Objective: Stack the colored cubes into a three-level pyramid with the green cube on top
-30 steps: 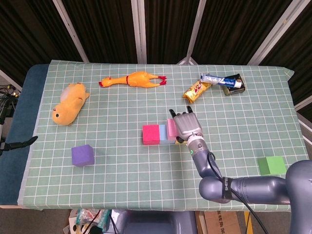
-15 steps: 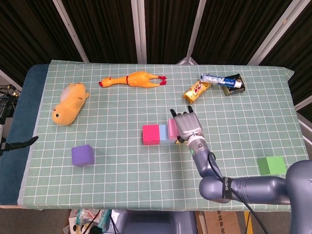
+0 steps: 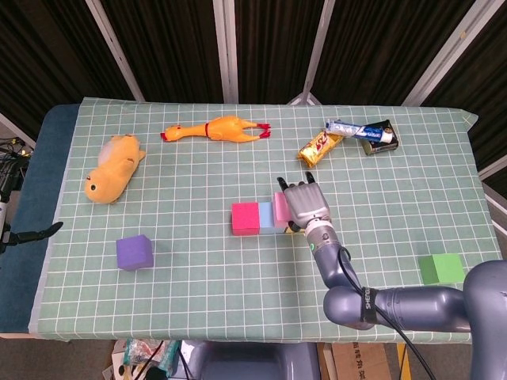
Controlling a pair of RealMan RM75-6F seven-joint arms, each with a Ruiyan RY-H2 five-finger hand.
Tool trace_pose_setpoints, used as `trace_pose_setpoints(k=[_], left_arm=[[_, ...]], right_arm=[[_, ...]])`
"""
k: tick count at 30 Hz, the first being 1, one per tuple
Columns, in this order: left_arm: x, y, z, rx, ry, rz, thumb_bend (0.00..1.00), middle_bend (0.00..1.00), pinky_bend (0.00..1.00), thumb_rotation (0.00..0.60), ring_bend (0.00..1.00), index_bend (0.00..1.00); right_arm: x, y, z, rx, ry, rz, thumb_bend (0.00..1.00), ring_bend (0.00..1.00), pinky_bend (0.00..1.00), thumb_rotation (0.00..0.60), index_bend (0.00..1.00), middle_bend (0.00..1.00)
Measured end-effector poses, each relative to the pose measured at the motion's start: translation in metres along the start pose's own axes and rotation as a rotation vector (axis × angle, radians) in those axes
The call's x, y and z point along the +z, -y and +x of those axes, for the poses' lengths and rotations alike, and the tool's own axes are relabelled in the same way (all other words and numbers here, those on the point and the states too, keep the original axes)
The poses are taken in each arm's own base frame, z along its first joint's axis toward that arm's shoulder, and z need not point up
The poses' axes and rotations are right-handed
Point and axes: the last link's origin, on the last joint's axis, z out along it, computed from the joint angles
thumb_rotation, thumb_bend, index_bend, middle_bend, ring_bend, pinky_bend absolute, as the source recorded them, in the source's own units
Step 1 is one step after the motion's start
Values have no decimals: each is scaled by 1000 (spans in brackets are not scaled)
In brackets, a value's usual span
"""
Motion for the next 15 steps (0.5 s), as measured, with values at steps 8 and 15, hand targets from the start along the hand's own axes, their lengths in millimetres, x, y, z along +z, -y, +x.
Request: trace_pose_setpoints(k=[8,15], left_arm=[[0,0,0,1,1,1,70,38,73,600,15,0],[0,0,0,2,2,1,71,38,73,600,16,0]], right_arm=[[0,0,-1,-10,-11,3,345,198,0,600,0,197],[-2,0,-1,-15,-12,13,345,103,0,600,0,82]])
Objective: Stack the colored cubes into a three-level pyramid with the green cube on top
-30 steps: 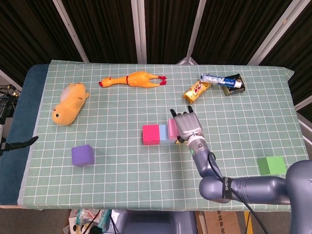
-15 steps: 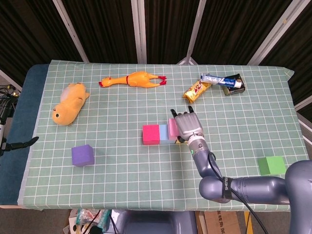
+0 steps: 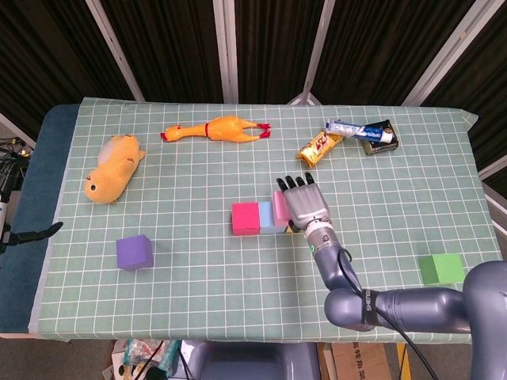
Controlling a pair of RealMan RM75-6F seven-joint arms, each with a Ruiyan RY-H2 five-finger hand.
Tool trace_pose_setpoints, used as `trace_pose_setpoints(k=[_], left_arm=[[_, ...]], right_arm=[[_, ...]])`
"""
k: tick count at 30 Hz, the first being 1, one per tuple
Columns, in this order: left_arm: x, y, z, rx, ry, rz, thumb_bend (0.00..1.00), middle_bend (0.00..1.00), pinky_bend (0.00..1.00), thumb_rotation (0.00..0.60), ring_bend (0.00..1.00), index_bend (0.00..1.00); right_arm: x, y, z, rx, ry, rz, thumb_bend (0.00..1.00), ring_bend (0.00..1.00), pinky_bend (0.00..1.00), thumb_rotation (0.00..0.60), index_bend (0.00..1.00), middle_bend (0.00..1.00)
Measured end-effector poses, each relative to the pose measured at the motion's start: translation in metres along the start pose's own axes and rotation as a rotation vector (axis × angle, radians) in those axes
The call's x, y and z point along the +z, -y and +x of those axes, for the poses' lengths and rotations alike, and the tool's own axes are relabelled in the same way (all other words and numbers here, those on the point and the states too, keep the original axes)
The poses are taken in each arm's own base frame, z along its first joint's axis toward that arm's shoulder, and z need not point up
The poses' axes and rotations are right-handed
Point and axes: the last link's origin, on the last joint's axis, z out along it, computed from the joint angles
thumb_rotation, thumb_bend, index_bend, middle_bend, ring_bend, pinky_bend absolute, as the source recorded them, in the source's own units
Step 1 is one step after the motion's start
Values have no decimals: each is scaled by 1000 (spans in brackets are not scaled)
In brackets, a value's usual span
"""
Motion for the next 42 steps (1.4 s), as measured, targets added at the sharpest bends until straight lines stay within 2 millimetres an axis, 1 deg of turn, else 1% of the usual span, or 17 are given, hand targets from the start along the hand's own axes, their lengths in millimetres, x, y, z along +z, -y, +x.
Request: trace_pose_setpoints(k=[4,10,19,22,25,28,31,37,42], left_arm=[[0,0,0,1,1,1,71,38,73,600,16,0],[0,1,0,1,-3,2,71,38,73,600,15,0],[1,1,1,3,-8,2,71,38,73,600,15,0],[0,1,2,3,-14,2,71,38,73,600,16,0],[0,1,2,5,-14,1,71,38,73,600,16,0],[-1,1,2,9,-15,-2,71,38,73,600,15,0],[-2,1,2,15,-17,-3,71,38,73,600,16,0],[-2,2,-2,31,-18,-4,71,37,73,600,16,0],[-2,2,-9,49,-15,-8,71,35,73,600,16,0]], right_arm=[[-1,0,0,2,4,-1,345,85,0,600,0,57],[-5,1,-2,7,16,-3,345,30,0,600,0,2],[-18,4,5,16,-17,18,345,0,0,600,0,0],[-25,1,9,16,-42,19,345,0,0,600,0,0],[-33,-6,13,17,-78,15,345,0,0,600,0,0],[-42,-19,14,21,-118,1,345,0,0,600,0,0],[-53,-40,12,36,-153,-28,346,0,0,600,0,0],[-80,-98,-2,116,-220,-130,345,0,0,600,0,0],[-112,-147,-23,171,-272,-216,345,0,0,600,0,0]])
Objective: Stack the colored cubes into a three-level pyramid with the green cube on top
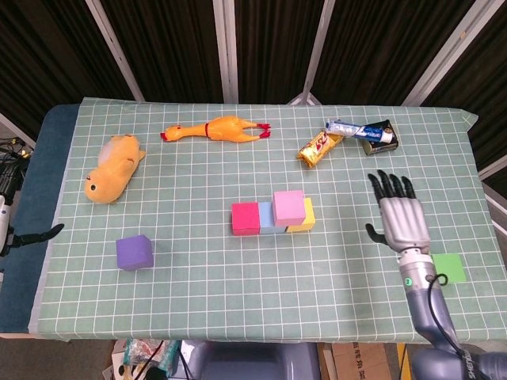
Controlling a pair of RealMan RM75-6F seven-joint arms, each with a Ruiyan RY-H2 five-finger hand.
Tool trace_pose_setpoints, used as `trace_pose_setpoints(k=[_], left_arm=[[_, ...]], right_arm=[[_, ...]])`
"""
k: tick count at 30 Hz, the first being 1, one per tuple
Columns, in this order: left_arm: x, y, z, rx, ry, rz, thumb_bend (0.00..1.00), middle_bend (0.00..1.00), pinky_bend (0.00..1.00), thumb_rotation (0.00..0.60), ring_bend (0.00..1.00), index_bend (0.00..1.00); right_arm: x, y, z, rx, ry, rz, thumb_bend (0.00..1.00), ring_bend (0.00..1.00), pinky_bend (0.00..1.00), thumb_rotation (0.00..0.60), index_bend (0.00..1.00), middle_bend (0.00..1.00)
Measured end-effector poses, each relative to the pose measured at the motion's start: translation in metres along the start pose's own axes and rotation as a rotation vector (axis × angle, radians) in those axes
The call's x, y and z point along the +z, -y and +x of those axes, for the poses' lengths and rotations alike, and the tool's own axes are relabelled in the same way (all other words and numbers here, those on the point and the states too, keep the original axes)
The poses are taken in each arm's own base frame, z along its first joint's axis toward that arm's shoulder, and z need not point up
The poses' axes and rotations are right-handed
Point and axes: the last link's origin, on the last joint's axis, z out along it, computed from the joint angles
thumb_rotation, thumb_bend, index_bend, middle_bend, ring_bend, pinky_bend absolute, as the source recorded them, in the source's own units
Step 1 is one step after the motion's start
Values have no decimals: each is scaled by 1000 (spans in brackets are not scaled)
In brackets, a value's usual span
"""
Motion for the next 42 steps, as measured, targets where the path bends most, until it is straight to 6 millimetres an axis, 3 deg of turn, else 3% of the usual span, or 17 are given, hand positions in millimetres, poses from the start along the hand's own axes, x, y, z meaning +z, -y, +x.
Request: trace_pose_setpoints(k=[8,14,35,42], left_arm=[[-1,-3,-11,31,-6,-15,71,36,73,600,15,0],[-9,-2,-20,83,14,-26,45,36,73,600,16,0],[-45,-6,-61,199,150,-27,45,79,74,600,17,0],[-48,-7,-73,251,175,-16,44,165,88,600,27,0]], right_arm=[[-50,-78,-13,60,-71,-108,345,0,0,600,0,0],[-69,-110,-18,61,-127,-133,345,0,0,600,0,0],[-68,-116,-10,173,-143,-97,345,0,0,600,0,0],[-70,-115,-8,197,-147,-80,345,0,0,600,0,0]])
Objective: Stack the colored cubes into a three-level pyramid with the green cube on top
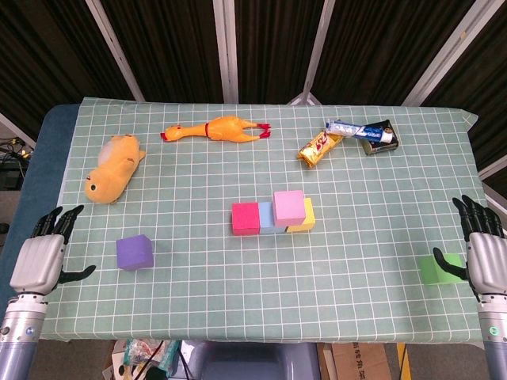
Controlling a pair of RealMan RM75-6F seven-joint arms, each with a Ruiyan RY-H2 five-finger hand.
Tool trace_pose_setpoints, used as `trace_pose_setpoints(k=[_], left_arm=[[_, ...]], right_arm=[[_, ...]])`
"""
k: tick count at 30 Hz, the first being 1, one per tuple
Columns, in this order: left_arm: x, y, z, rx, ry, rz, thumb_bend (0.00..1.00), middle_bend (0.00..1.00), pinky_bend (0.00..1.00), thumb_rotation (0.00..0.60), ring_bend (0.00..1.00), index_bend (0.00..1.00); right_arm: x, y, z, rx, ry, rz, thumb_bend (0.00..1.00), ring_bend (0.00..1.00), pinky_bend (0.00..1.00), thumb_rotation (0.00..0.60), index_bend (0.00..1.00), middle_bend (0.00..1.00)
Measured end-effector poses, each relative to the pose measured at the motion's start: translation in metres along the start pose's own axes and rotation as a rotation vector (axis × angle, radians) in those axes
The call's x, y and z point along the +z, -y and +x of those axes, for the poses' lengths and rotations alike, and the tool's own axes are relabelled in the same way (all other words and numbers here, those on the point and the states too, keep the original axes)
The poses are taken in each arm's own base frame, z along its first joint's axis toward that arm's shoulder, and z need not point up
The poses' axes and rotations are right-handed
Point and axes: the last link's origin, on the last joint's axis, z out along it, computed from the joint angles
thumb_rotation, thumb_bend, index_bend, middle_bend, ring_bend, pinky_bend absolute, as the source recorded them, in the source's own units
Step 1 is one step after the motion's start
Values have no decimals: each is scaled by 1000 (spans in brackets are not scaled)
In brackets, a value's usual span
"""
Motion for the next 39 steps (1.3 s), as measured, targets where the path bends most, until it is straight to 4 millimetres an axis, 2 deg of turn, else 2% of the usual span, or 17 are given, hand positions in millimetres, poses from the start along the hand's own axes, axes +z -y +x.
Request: trace_pose_setpoints(k=[7,18,33,39], left_arm=[[9,-6,-17,51,41,1,70,228,90,600,39,0],[28,-20,-44,97,108,16,83,202,90,600,38,0],[35,-16,-70,119,182,60,83,187,90,600,39,0],[39,-21,-77,119,196,53,127,186,90,600,39,0]], right_arm=[[0,0,1,22,4,4,345,0,0,600,0,0],[1,0,-1,36,12,2,345,0,0,600,0,0],[1,2,-5,53,33,5,345,0,0,600,0,0],[1,2,-7,60,47,4,345,0,0,600,0,0]])
